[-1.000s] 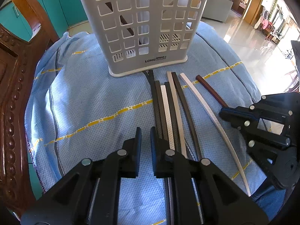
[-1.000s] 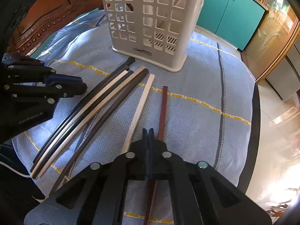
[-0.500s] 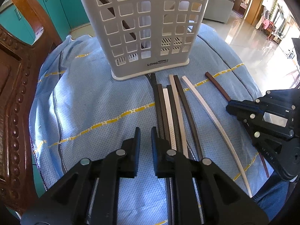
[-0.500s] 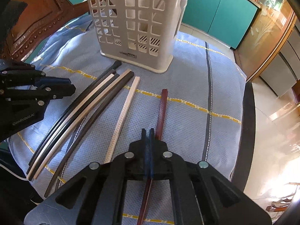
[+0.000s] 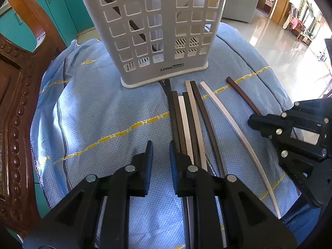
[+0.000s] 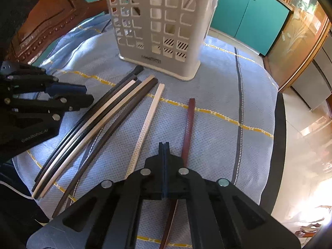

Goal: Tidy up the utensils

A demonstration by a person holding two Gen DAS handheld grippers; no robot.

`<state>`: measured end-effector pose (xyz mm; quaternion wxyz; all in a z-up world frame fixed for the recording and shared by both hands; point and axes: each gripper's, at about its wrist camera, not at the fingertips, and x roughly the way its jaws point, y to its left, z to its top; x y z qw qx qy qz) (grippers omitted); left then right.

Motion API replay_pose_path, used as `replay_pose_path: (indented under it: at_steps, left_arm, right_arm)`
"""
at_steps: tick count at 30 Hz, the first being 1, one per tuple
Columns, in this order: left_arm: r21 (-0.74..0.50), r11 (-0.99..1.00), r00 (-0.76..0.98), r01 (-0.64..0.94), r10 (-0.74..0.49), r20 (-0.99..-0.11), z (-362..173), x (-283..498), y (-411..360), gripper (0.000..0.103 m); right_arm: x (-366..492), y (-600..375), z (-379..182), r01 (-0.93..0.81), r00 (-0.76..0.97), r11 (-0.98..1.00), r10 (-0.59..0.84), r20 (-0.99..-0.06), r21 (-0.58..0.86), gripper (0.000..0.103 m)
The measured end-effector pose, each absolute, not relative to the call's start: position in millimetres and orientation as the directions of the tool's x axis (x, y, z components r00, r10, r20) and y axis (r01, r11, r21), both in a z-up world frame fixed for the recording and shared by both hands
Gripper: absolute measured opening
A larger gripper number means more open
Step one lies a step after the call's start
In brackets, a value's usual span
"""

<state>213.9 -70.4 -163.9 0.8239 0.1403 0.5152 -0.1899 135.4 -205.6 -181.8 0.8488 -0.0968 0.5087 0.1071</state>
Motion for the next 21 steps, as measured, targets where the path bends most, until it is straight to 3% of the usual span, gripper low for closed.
replay_pose_path:
  at_steps: [21]
  left_arm:
    - [0.049,0.886,0.398,0.461,-0.157,-0.904,-173.6,212.1,-80.4,0.024]
  right_arm:
    - [139.8,-211.7,-178.1,-0.246,0.462,0.968,0.082,-0.883,-0.039,0.001]
